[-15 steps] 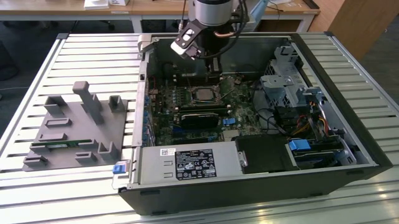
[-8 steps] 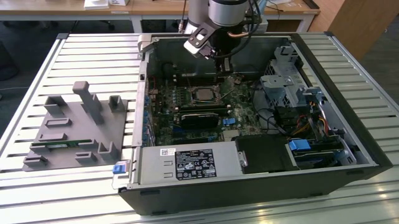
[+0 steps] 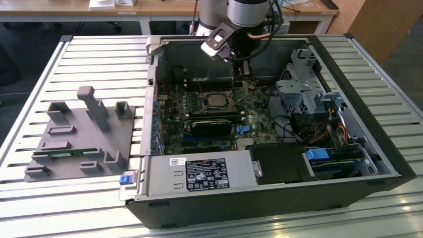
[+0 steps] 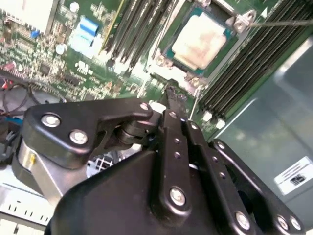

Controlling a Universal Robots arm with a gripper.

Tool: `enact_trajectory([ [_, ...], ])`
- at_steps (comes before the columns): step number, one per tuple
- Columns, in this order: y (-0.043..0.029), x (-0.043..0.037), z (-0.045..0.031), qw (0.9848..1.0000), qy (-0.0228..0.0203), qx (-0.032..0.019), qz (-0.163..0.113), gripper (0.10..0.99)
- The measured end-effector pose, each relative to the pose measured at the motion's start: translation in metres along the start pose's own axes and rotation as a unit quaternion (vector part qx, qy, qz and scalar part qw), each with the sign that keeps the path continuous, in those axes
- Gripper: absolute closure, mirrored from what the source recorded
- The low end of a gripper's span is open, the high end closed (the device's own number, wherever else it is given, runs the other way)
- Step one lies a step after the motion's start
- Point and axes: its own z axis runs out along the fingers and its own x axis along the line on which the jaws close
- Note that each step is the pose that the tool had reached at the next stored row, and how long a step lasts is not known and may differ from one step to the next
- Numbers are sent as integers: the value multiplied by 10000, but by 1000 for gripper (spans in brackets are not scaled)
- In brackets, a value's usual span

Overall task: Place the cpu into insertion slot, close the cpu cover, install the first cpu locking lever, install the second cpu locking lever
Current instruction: 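Close the cpu cover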

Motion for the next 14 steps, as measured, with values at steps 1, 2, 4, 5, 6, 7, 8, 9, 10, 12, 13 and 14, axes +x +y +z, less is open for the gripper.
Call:
enact_trajectory([
  [1,30,2,2,10000,-1,1,0,980],
  [2,63,3,6,10000,0,2,0,980],
  [4,138,7,18,10000,-1,9,0,980],
  [5,170,11,23,10000,-2,12,0,980],
  [6,192,18,29,10000,-1,13,3,980],
  [7,204,26,35,10000,-1,13,12,980],
  [8,213,34,39,10000,-2,14,26,980],
  [9,222,43,45,10000,-3,15,40,980],
  [10,234,52,53,10000,-4,17,55,980],
  [12,254,85,71,10000,-4,21,65,980],
  [13,275,105,80,10000,-5,27,66,980],
  [14,305,118,89,10000,-4,36,65,980],
])
